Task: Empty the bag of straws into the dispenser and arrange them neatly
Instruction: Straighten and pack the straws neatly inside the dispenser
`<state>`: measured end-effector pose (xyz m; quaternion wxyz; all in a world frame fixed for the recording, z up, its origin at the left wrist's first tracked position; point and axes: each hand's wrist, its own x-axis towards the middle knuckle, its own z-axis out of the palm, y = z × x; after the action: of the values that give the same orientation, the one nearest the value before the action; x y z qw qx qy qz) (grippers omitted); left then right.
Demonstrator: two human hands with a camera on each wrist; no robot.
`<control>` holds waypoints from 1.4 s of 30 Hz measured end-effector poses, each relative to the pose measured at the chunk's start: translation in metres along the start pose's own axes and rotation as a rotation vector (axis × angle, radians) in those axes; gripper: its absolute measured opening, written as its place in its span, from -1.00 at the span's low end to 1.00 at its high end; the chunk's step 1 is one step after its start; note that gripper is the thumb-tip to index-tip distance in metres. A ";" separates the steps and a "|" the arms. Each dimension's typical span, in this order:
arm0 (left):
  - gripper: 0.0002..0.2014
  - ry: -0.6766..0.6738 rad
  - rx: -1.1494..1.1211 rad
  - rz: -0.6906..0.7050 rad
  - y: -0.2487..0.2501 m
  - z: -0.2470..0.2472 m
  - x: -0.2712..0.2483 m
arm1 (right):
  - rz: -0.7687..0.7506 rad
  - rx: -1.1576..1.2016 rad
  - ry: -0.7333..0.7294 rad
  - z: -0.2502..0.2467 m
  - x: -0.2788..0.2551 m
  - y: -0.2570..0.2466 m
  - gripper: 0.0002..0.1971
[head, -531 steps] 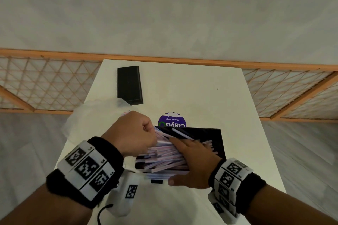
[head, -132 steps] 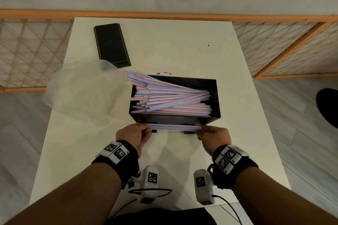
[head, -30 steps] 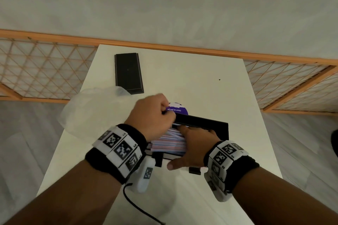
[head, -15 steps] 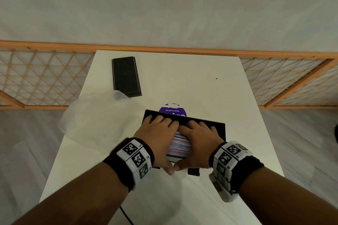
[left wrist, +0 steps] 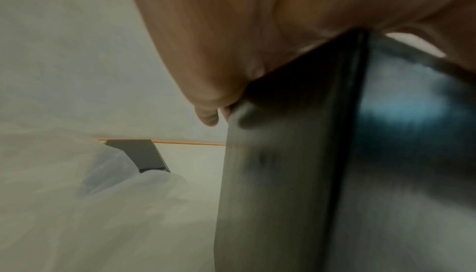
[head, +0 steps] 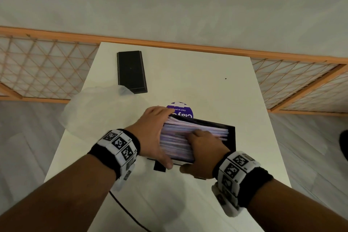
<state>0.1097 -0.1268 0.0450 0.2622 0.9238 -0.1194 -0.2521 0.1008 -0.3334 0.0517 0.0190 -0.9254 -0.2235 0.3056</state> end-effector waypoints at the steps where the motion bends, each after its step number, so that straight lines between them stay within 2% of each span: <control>1: 0.44 0.000 -0.015 -0.001 0.000 0.004 -0.002 | -0.011 -0.013 0.002 0.002 0.003 -0.003 -0.09; 3: 0.45 0.025 -0.044 0.000 -0.003 0.013 -0.008 | -0.065 -0.010 -0.023 0.007 0.007 -0.009 -0.08; 5: 0.46 0.088 -0.096 0.006 -0.007 0.023 -0.015 | -0.109 0.005 -0.032 0.006 0.005 -0.013 -0.18; 7: 0.47 0.139 -0.153 0.001 -0.009 0.028 -0.019 | -0.074 -0.085 0.000 0.000 -0.001 -0.012 -0.28; 9: 0.46 0.164 -0.184 0.006 -0.009 0.029 -0.021 | -0.015 -0.199 0.101 -0.005 -0.009 -0.009 -0.19; 11: 0.46 0.176 -0.209 0.014 -0.008 0.029 -0.022 | 0.030 -0.199 0.143 -0.006 -0.014 -0.008 -0.05; 13: 0.45 0.186 -0.216 0.009 -0.006 0.029 -0.022 | 0.036 -0.156 0.060 -0.001 -0.012 -0.011 0.00; 15: 0.41 0.198 -0.205 0.000 -0.004 0.031 -0.024 | 0.035 -0.125 -0.038 0.006 -0.009 -0.011 -0.06; 18: 0.36 0.228 -0.212 0.013 -0.004 0.035 -0.026 | 0.065 -0.163 -0.044 0.004 -0.011 -0.004 -0.13; 20: 0.33 0.245 -0.216 0.022 -0.005 0.038 -0.027 | 0.112 -0.198 -0.040 0.000 -0.012 -0.001 -0.09; 23: 0.32 0.256 -0.207 0.039 -0.007 0.040 -0.027 | 0.030 -0.128 -0.038 0.006 -0.006 -0.006 -0.07; 25: 0.32 0.251 -0.207 0.053 -0.008 0.041 -0.027 | -0.014 -0.069 -0.055 0.010 -0.002 -0.011 -0.14; 28: 0.31 0.252 -0.218 0.053 -0.008 0.041 -0.027 | 0.000 -0.063 -0.074 0.008 -0.003 -0.007 -0.28; 30: 0.30 0.252 -0.217 0.053 -0.008 0.041 -0.027 | 0.007 -0.066 -0.086 0.007 -0.005 -0.004 -0.29; 34: 0.29 0.254 -0.206 0.049 -0.007 0.040 -0.026 | -0.018 -0.097 -0.046 0.003 -0.008 -0.007 -0.24; 38: 0.29 0.252 -0.205 0.047 -0.006 0.040 -0.027 | 0.062 -0.090 0.070 -0.006 -0.010 -0.002 0.01; 40: 0.30 0.265 -0.213 0.058 -0.007 0.040 -0.027 | 0.064 -0.053 0.051 -0.001 -0.007 -0.006 0.06; 42: 0.31 0.259 -0.213 0.056 -0.007 0.041 -0.027 | 0.004 -0.064 0.012 0.007 -0.004 -0.012 0.01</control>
<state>0.0660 -0.1283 0.0221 0.3789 0.9118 -0.0830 -0.1346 0.0887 -0.3256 0.0502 -0.0100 -0.9278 -0.2310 0.2929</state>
